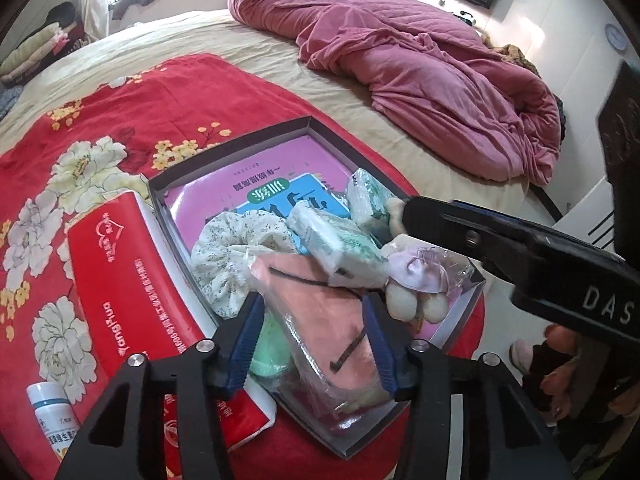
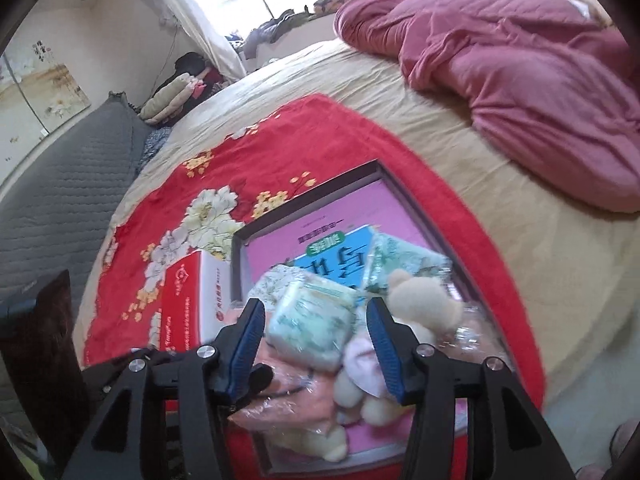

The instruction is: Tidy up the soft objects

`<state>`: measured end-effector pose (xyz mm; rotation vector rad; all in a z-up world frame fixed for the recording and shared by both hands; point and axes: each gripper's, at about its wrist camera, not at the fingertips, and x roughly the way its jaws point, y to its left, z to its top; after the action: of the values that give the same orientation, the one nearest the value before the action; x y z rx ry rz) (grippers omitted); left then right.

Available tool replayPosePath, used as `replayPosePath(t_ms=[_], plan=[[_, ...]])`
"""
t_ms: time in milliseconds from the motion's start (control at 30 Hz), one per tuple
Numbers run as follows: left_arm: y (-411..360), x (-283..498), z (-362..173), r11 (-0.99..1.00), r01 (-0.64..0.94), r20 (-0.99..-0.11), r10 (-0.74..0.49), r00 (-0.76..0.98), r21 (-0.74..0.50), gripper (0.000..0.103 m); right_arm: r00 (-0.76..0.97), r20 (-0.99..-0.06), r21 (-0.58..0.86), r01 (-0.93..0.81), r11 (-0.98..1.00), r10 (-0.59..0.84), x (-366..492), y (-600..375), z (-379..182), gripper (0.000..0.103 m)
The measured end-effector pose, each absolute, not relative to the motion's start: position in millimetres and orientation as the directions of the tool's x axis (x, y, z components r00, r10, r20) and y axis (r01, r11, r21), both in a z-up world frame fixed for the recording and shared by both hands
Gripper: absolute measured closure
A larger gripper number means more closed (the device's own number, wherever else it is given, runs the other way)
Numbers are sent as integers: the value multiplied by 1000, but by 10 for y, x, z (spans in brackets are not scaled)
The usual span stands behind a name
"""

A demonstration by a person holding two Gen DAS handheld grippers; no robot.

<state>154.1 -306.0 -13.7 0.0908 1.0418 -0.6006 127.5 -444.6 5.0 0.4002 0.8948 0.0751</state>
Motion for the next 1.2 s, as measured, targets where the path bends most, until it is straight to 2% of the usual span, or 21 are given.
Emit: replayPosePath(t_ms=[133, 233, 400, 467, 867, 1067, 1200], plan=[[-3019, 1512, -83, 841, 503, -827, -419, 373, -199, 45, 642, -750, 308, 127, 943, 159, 1148, -4457, 124, 50], [-2981, 1455, -15, 846, 501, -822, -412, 392, -185, 35, 647, -752, 280, 143, 949, 124, 1053, -4472, 151, 50], [-2896, 1333, 145, 843, 508, -802, -422, 422, -177, 33, 652, -747, 306, 158, 939, 134, 924, -4496, 174, 46], [-2843, 1288, 218, 847, 504, -791, -423, 442, -171, 26, 658, -744, 293, 167, 941, 115, 859, -4477, 216, 46], [-2306, 954, 606, 889, 443, -743, -374, 556, -116, 23, 697, -714, 258, 179, 949, 63, 472, -4167, 491, 45], [-2062, 705, 705, 901, 428, -726, -344, 595, -77, 23, 740, -668, 138, 220, 966, -73, 133, -3829, 618, 45], [-1929, 568, 728, 911, 408, -725, -321, 609, -61, 23, 748, -654, 118, 244, 963, -109, -62, -3688, 635, 45]])
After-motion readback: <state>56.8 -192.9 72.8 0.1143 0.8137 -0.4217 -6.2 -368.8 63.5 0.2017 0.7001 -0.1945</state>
